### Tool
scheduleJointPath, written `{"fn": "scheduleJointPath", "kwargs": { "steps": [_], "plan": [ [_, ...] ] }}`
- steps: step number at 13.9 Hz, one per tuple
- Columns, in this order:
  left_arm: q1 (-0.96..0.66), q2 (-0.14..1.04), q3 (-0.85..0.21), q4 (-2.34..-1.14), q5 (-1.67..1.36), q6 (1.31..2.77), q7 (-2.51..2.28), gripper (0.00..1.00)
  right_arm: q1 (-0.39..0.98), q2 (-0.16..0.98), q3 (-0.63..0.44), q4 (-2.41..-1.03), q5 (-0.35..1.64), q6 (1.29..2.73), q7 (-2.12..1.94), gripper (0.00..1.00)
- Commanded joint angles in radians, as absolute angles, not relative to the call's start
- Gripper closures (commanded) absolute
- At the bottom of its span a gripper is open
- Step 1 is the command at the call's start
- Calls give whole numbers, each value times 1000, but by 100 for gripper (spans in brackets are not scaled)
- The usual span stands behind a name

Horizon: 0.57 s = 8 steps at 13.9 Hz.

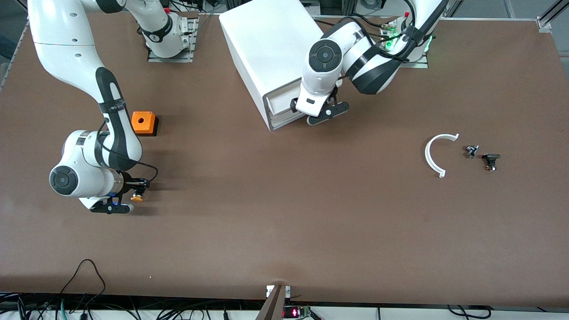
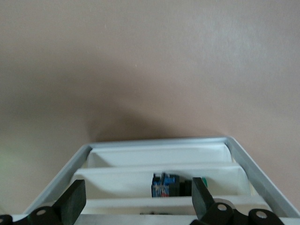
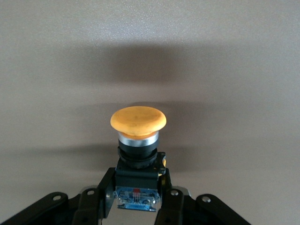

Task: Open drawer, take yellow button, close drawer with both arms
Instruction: 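Place the yellow button on the table with the right gripper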

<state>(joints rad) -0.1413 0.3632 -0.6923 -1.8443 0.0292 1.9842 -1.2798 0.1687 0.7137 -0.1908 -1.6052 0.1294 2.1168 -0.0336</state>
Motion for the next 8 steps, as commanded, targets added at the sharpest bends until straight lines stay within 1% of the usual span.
{"fn": "scheduleJointPath", "kwargs": {
  "steps": [1,2,3,4,5,6,8],
  "plan": [
    [-138,371,-715,-1845,-40,1979,-1292,0,164,690,-189,-1651,129,2154,-49,93],
    [-138,379,-716,-1844,-60,1973,-1290,0,166,689,-189,-1649,129,2151,-41,76],
    [-140,380,-716,-1844,-67,1970,-1290,0,164,689,-189,-1649,129,2152,-40,65],
    [-140,382,-718,-1844,-67,1970,-1292,0,164,689,-189,-1648,130,2155,-40,49],
    [-141,380,-718,-1844,-71,1970,-1292,0,164,687,-189,-1646,130,2155,-40,4],
    [-140,380,-722,-1844,-89,1968,-1292,0,166,678,-190,-1638,130,2148,-40,0],
    [-140,382,-735,-1844,-126,1962,-1293,0,167,634,-189,-1635,130,2140,-37,0]
  ]
}}
